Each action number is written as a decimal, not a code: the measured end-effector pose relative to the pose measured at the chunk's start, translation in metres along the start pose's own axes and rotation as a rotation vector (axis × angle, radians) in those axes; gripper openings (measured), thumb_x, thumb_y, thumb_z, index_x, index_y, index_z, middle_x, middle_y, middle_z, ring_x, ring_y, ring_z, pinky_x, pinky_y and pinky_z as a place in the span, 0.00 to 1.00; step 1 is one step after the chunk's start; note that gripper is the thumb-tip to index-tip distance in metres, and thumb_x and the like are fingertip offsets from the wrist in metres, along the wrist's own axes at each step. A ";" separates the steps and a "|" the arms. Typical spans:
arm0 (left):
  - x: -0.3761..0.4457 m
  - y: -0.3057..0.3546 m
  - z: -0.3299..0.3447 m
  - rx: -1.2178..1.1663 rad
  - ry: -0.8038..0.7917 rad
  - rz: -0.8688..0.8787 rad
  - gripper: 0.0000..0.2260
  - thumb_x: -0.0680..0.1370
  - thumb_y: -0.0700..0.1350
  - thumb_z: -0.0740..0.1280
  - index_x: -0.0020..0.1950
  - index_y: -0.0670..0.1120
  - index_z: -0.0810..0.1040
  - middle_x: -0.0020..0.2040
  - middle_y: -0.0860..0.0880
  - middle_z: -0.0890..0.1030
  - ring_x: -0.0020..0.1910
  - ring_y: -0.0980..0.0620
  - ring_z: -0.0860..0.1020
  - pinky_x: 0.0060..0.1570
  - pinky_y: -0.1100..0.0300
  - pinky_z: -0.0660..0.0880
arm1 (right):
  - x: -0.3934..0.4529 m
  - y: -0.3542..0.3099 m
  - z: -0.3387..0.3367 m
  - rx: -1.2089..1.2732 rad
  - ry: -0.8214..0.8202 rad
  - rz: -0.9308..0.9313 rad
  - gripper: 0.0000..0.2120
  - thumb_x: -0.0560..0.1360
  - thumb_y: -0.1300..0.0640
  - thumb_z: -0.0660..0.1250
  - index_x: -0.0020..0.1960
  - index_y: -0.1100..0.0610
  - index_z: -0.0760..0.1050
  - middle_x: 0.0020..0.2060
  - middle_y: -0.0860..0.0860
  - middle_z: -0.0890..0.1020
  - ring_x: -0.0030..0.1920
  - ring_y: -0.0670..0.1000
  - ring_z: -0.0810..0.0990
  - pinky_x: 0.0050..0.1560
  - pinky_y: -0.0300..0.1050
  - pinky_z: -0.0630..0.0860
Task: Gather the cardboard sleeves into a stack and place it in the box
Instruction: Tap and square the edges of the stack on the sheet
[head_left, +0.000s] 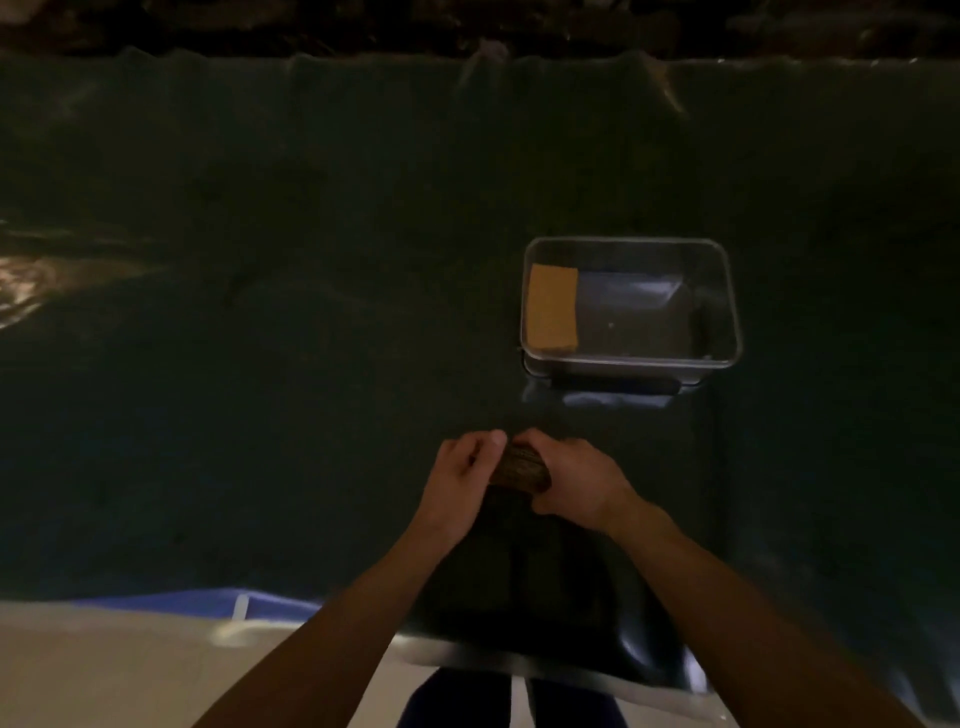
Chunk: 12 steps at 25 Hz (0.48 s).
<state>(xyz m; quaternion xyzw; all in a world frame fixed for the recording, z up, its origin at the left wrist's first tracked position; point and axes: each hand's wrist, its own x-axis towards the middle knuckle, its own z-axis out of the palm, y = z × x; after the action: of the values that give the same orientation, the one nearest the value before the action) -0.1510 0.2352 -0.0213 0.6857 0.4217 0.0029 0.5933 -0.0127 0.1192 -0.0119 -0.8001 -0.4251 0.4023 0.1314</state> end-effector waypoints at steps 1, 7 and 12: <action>0.004 -0.005 0.004 0.070 0.015 0.016 0.11 0.79 0.60 0.62 0.52 0.57 0.79 0.54 0.48 0.75 0.55 0.51 0.77 0.58 0.58 0.71 | 0.002 0.003 0.002 -0.018 0.006 0.012 0.31 0.66 0.52 0.75 0.64 0.39 0.65 0.54 0.48 0.77 0.56 0.51 0.76 0.55 0.52 0.76; 0.020 -0.022 0.025 0.269 0.205 0.191 0.12 0.78 0.56 0.65 0.52 0.50 0.81 0.50 0.52 0.78 0.52 0.52 0.73 0.51 0.62 0.65 | -0.009 0.005 0.015 -0.348 0.288 0.032 0.31 0.66 0.39 0.70 0.66 0.43 0.66 0.62 0.52 0.70 0.61 0.57 0.70 0.60 0.60 0.70; 0.017 -0.028 0.031 0.199 0.257 0.203 0.15 0.74 0.63 0.61 0.50 0.56 0.79 0.50 0.56 0.77 0.53 0.55 0.74 0.53 0.61 0.71 | -0.015 -0.009 0.055 -0.287 0.420 0.225 0.28 0.74 0.43 0.68 0.68 0.43 0.59 0.64 0.54 0.71 0.61 0.59 0.70 0.45 0.55 0.77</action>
<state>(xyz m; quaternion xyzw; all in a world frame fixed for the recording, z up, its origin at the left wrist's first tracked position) -0.1410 0.2178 -0.0620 0.7740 0.4208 0.1083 0.4605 -0.0645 0.1056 -0.0337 -0.9185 -0.3498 0.1756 0.0566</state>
